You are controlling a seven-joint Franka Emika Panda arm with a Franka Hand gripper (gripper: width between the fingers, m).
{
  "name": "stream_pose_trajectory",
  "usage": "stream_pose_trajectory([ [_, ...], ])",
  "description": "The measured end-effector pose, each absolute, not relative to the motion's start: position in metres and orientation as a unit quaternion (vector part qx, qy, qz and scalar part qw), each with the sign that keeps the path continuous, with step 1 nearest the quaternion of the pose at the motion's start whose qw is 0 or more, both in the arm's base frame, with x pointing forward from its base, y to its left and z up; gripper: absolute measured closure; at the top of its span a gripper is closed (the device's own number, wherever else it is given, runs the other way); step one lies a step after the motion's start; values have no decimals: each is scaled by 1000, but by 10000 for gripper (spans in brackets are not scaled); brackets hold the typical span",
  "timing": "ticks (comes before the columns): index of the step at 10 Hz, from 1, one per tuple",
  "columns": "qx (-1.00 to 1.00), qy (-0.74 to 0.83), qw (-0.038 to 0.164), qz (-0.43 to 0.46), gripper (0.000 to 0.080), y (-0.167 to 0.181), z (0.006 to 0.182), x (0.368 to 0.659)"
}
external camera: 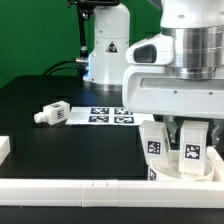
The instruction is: Assemble stool
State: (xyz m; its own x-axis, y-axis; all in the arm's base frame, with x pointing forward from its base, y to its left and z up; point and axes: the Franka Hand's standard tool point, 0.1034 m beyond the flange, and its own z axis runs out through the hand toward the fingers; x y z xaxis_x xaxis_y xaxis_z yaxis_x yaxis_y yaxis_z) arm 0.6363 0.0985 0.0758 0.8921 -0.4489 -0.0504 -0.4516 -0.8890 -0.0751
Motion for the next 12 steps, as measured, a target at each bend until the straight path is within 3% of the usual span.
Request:
stream_pose_trajectory([
  [6,-767,640,51,11,465,114,77,643],
  [9,-713,699,51,17,465,117,77,642],
  [11,-582,809,86,-2,465,117,72,643],
  [12,-532,842,86,0,465,125,71,641],
])
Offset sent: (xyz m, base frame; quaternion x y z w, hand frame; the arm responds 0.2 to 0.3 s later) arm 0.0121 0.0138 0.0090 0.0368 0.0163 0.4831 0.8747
